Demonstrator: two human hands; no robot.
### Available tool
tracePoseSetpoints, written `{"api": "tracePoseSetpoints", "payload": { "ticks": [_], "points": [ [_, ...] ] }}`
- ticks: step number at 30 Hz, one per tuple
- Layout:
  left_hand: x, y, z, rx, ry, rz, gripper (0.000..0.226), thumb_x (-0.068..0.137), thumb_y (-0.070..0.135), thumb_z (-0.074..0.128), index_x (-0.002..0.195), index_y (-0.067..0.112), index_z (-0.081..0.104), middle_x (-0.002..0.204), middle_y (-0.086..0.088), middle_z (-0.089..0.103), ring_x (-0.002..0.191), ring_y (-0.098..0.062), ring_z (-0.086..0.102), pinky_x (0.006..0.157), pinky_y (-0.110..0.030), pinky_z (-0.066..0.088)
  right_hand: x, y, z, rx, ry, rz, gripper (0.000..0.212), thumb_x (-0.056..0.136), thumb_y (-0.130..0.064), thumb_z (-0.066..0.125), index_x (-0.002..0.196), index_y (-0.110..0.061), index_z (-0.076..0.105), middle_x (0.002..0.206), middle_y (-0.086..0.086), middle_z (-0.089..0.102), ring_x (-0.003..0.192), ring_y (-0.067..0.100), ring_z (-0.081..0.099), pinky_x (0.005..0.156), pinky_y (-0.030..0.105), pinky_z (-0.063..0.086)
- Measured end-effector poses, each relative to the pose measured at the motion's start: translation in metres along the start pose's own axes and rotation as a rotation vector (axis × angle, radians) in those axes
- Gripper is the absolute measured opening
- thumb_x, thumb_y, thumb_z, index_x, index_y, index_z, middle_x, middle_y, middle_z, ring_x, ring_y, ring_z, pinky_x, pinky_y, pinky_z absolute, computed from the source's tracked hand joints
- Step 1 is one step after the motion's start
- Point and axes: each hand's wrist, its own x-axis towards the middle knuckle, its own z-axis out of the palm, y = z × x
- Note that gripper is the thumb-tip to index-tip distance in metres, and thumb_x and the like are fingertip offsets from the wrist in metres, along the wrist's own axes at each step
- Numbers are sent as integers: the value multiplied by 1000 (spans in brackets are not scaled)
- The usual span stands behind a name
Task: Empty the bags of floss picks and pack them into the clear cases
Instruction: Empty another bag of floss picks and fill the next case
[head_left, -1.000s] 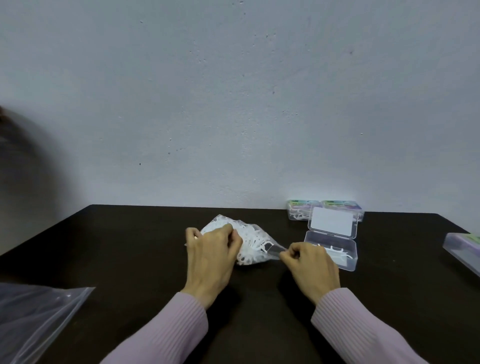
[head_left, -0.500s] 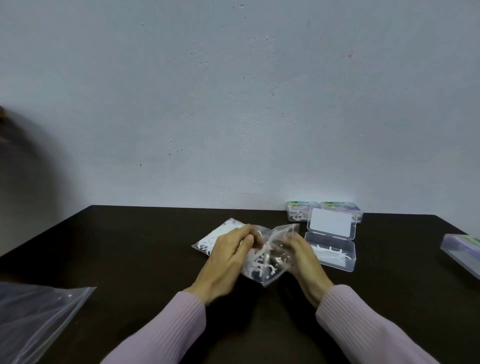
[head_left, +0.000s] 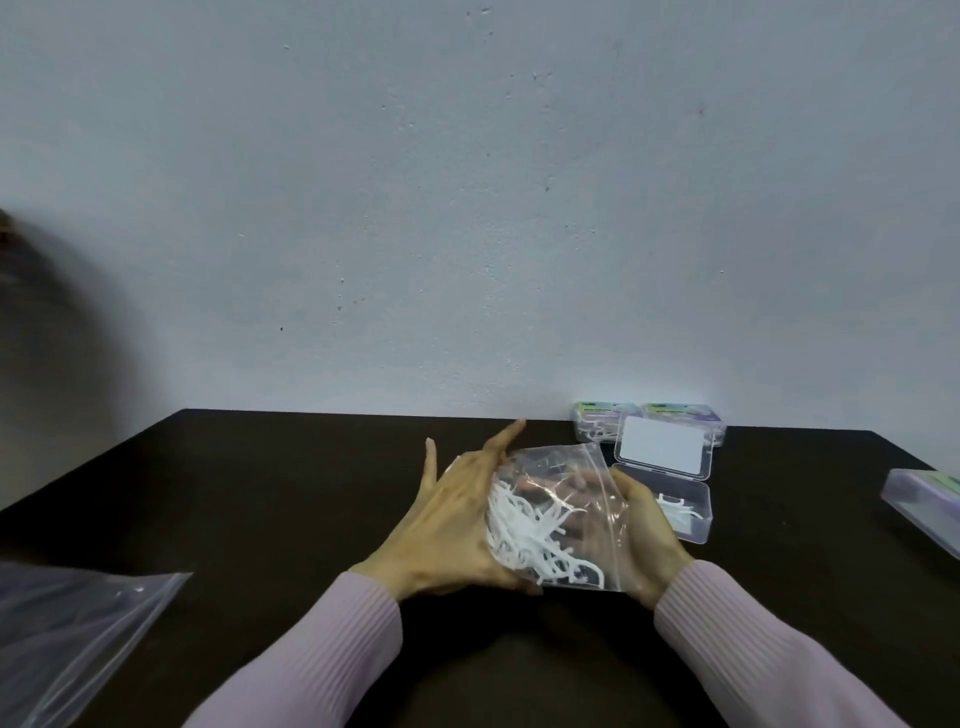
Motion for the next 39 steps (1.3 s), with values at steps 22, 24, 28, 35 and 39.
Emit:
{"api": "tracePoseSetpoints", "payload": {
  "ticks": [22,24,28,35,39],
  "points": [
    [-5,-24,3,445,259,-140,88,74,69,44,143,20,21,117,-7,48,117,-26,43,111,-57,3,12,9,-7,-378,2,16,23,95,-9,45,110,-3,62,107,11,68,89,17,68,74,30,59],
    [-5,-29,5,466,320,-110,94,66,75,39,140,18,26,106,-6,50,107,-23,43,107,-61,16,12,8,-5,-397,-35,46,21,91,-10,51,108,-4,61,101,10,69,82,15,69,71,27,59],
    [-4,-31,8,555,387,-33,101,61,66,63,142,14,31,105,-6,43,101,-19,37,105,-60,30,12,5,-3,-551,-81,88,38,73,-16,65,108,-4,58,97,13,69,79,19,69,66,22,58],
    [0,-22,5,701,593,18,100,48,-1,71,139,15,33,108,-9,36,103,-25,37,106,-58,21,11,6,2,-833,-70,55,20,86,-16,61,104,-6,59,78,-2,69,65,3,67,58,11,48],
    [0,-25,4,720,592,-17,102,48,0,75,140,16,33,112,-11,36,108,-26,37,105,-58,17,13,5,0,-864,-116,88,14,88,-16,58,101,-11,58,88,1,69,74,7,68,70,18,53]
  ]
}}
